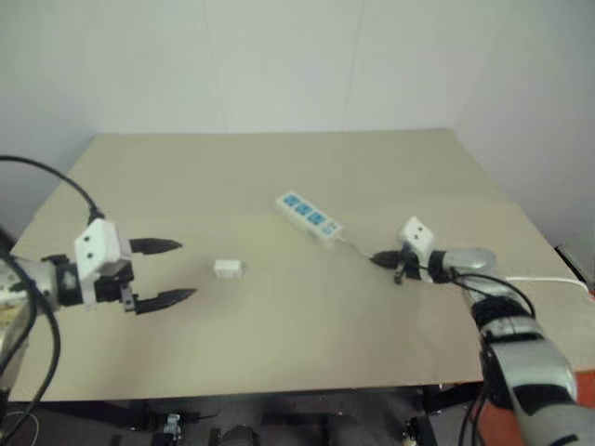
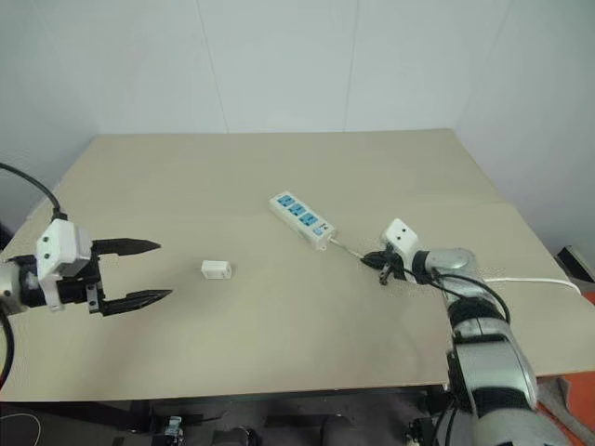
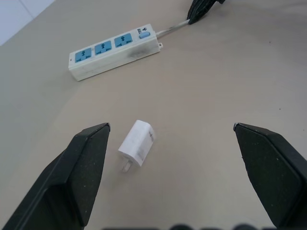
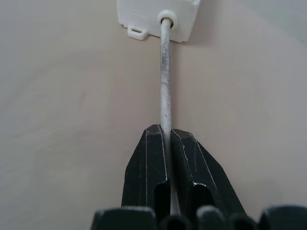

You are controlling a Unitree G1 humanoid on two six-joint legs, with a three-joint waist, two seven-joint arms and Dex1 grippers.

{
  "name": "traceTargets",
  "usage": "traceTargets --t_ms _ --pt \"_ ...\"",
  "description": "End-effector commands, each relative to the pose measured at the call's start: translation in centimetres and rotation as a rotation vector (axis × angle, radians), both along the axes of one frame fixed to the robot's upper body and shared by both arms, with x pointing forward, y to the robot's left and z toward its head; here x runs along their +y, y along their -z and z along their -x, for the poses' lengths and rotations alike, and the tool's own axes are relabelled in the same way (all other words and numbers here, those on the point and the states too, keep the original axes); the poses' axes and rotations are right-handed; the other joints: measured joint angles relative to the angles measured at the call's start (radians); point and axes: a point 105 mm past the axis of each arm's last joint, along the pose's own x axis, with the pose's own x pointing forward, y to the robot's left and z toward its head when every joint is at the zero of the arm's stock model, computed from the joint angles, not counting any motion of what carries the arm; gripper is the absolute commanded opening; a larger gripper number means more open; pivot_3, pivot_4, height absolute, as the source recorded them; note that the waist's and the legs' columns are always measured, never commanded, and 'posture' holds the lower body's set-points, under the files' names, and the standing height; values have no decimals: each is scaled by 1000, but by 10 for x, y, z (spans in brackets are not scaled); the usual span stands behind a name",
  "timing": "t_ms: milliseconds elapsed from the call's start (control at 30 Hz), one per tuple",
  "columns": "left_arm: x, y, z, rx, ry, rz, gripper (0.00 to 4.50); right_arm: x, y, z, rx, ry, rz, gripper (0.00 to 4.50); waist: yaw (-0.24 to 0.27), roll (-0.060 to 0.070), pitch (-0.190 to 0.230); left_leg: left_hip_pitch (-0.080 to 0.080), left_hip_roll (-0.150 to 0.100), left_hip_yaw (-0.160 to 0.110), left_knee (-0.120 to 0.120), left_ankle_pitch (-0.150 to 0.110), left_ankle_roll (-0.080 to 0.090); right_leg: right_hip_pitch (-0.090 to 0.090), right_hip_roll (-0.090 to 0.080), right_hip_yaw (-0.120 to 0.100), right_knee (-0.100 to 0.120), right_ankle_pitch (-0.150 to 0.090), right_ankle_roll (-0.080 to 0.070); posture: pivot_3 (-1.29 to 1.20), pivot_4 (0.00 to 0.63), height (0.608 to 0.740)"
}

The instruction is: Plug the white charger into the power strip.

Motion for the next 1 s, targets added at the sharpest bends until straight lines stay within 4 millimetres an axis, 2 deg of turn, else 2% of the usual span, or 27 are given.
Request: traceTargets --t_ms 33,133,200,300,567,667,800,1000 --pt "-3 -5 -6 -28 35 -26 4500 21 -25 22 -76 -43 -61 26 1 0 0 0 0 0 0 0 0 0 0 0 0 0 0 0 150 740" --pt "-5 -4 -10 -11 67 -35 4500 25 -14 38 -10 4 -103 26 -1 0 0 -1 0 1 0 0 0 -2 0 1 1 0 0 0 150 740" --pt "-6 -5 -15 -12 78 -41 4500 28 -5 46 -2 25 -101 700 -1 0 0 0 0 1 0 0 0 -2 1 1 2 0 0 0 150 740" --pt "-9 -8 -23 -19 104 -45 4500 33 -4 51 -22 47 -111 1624 2 0 0 0 0 0 0 0 0 -2 1 1 2 -4 6 0 150 740" --pt "-13 -9 -31 -26 142 -57 4500 44 -23 53 -137 111 -189 4342 3 0 0 -2 0 0 1 0 0 -3 1 1 1 -3 6 0 150 740" --pt "-13 -9 -31 -27 143 -61 4500 55 -27 52 -170 127 -233 4472 5 0 0 -5 0 0 1 0 0 -5 1 0 1 -2 3 0 150 740" --pt "-12 -8 -30 -31 134 -69 4500 64 -30 40 -225 235 -288 4472 5 0 0 -8 0 0 1 0 0 -10 1 1 3 0 0 0 150 740" --pt "-9 -10 -28 -37 119 -74 4500 80 -37 25 -251 308 -374 4472 4 0 0 -8 0 0 2 0 0 -12 1 1 7 0 0 0 150 740"
